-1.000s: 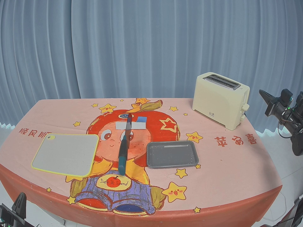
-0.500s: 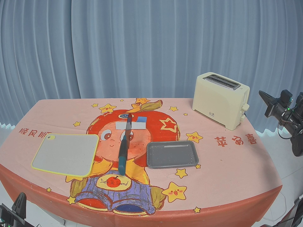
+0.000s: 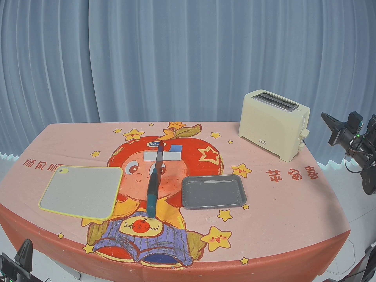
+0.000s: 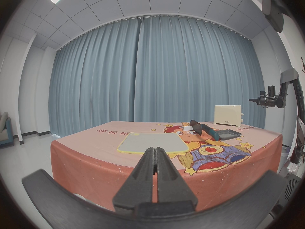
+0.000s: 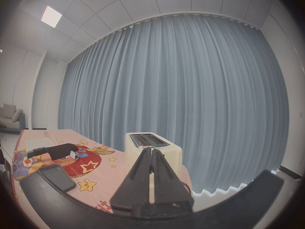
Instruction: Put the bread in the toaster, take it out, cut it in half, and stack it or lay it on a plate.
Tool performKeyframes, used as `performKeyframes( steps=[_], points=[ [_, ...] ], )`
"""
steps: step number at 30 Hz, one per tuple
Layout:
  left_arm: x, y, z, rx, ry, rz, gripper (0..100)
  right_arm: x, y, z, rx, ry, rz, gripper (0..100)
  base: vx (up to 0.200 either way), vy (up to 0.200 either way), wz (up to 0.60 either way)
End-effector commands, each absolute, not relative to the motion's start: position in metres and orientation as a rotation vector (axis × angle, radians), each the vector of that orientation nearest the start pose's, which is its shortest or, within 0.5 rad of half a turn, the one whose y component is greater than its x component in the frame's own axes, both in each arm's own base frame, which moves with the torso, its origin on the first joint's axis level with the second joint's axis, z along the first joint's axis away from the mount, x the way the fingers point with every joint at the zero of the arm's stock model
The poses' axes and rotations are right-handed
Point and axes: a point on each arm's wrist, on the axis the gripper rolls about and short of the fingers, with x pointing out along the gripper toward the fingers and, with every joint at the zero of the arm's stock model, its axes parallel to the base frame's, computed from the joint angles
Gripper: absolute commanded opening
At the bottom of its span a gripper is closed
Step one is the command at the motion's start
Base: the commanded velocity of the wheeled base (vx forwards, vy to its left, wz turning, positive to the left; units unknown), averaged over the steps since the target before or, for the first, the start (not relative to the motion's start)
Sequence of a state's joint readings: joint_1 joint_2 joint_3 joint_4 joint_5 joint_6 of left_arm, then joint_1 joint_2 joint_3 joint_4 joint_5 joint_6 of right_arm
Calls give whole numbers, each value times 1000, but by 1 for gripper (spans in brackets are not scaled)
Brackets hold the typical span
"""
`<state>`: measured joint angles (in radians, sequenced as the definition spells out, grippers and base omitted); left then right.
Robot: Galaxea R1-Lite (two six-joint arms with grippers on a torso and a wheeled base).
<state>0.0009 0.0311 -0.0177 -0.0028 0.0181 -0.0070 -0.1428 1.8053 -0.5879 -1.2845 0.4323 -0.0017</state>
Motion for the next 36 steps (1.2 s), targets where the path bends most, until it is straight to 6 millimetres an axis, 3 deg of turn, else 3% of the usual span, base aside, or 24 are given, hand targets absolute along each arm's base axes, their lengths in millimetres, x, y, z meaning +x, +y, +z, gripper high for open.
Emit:
performKeyframes(
  steps=[1, 36],
  points=[
    [-20, 0, 76, -7, 29, 20, 0, 299, -33, 160, -20, -62, 290, 0, 0, 0, 0],
    [-20, 0, 76, -6, 29, 20, 0, 298, -33, 158, -19, -55, 291, 0, 0, 0, 0]
  ],
)
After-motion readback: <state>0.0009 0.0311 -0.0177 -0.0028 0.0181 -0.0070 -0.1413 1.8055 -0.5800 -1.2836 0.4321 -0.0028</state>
